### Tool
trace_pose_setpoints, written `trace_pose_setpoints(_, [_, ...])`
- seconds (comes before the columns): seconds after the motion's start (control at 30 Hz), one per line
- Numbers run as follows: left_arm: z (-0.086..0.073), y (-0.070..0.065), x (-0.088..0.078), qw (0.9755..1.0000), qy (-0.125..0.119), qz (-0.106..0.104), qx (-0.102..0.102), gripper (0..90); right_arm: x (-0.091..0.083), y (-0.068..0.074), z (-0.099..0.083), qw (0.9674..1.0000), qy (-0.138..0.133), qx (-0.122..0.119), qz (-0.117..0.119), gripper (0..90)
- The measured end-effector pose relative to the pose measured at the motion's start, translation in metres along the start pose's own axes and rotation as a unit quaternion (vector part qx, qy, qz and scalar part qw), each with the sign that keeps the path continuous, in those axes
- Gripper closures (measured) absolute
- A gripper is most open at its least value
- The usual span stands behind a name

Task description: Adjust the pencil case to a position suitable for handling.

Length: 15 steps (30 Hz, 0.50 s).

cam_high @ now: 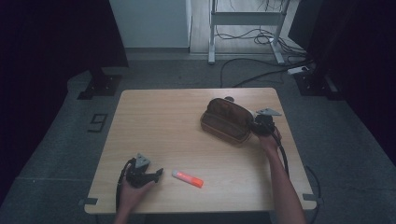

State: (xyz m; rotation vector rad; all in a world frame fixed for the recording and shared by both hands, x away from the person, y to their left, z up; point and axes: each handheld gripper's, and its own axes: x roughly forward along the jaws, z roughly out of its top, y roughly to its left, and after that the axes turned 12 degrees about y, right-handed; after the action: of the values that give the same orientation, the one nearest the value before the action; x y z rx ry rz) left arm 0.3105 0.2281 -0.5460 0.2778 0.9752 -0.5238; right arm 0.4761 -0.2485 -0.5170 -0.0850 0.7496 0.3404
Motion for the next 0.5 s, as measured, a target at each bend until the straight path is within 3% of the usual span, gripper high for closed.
trace_pose_setpoints(0.13, [0.0,0.0,0.0,1.0,0.0,0.0,0.0,28.9,-0.0013,-0.0042,-0.0004,0.9998,0.0,0.004,0.018,73.8])
trace_pose_setpoints(0.5, [0.0,0.0,0.0,1.0,0.0,0.0,0.0,28.9,-0.0047,-0.0063,-0.0009,0.9986,-0.009,-0.001,0.051,79.8])
